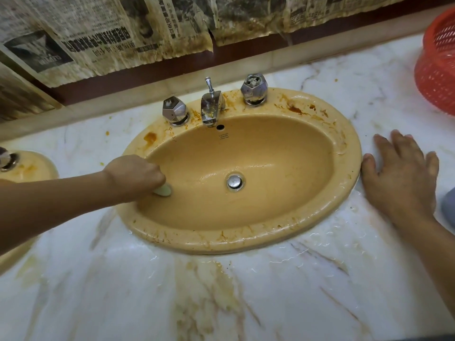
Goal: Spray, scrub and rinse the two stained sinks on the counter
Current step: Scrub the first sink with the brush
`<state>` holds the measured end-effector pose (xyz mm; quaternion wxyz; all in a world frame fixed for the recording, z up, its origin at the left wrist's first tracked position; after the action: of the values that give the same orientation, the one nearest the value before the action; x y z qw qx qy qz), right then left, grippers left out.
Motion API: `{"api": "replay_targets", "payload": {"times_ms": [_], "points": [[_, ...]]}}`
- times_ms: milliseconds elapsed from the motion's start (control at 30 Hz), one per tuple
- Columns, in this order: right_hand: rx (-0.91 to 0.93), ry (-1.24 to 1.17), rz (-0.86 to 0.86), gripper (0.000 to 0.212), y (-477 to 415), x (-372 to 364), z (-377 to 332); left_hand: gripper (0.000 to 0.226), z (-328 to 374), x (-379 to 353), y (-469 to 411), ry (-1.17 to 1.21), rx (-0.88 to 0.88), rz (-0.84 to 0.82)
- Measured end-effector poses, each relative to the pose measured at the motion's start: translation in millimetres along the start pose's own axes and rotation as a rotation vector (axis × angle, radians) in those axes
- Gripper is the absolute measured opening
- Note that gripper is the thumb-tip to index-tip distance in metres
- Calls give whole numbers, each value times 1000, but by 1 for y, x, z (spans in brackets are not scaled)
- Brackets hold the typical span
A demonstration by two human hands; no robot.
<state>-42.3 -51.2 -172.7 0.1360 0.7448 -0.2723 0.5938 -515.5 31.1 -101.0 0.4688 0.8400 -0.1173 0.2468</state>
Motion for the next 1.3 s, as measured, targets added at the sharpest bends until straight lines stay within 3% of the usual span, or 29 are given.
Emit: {"api": "replay_targets", "payload": {"times_ms": [167,333,500,633,767,867,900,1000,1067,1167,1300], "points": [[-7,-15,7,62,0,0,0,21,-2,25,-42,23,144,169],[-9,-7,7,62,-1,-2,0,16,23,-11,-20,116,-21,62],[-13,0,3,62,-1,-1,-1,24,-41,27,0,-142,153,123],[-16,-1,7,61,1,-1,-1,29,-37,44,-22,-266,162,167],[-14,-5,5,62,0,-1,0,37,-5,-2,-12,-260,-61,-37],[-19,2,-2,63,0,-1,-1,38,0,-9,0,-239,-59,-99],[-20,4,-1,64,0,-1,-1,36,-5,-4,-5,-230,-27,-37],[-17,11,3,63,-1,-1,-2,29,-25,35,-29,-276,43,348],[-16,4,5,63,-1,0,-2,26,-31,55,-51,-282,7,484],[-14,-7,5,63,-1,-1,0,24,-33,68,-56,-290,-45,518],[-15,-11,9,61,-2,-1,-2,35,-50,12,-13,-232,-136,466]]}}
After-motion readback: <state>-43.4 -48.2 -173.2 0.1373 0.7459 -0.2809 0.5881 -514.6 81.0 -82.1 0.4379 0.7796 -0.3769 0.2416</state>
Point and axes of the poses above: each hand's wrist, its own y-axis away from the middle knuckle, its own x-axis out of the back of the hand, z = x × y, the point moved 6 cm from there along -y, towards the middle knuckle, and after that the axes turned 10 degrees about -x, right-handed, at the moved point
